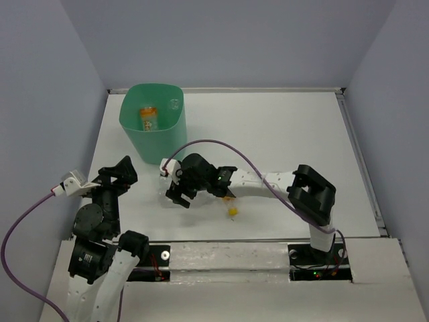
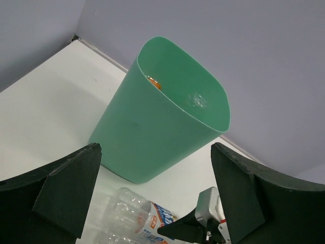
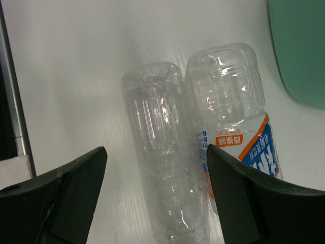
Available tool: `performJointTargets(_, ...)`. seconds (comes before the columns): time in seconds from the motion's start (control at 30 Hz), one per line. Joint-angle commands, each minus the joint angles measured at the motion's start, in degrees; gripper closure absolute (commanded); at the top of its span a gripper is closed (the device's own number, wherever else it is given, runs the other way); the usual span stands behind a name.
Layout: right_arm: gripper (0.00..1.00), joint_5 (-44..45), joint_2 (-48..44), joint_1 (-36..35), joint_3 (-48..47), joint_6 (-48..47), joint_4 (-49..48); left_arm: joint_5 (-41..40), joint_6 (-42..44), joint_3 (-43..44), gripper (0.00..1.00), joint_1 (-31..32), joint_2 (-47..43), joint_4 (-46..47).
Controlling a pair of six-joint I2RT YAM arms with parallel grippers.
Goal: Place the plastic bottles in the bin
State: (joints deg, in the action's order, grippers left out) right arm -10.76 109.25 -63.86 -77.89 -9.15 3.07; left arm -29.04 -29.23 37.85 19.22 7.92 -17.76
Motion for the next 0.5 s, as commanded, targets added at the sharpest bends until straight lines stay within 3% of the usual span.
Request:
performJointTargets(0.0,0.16,1.89,1.13,-0.56,-4.73,-2.89,1.23,-1.11,0.93,1.09,0.01,-0.59,1.04,2.73)
performJointTargets(0.47,0.17,2.85,7.2,-3.29,-7.54,-2.98,4.58,-0.67,0.93,1.0,0.01,-0.59,0.16,2.91)
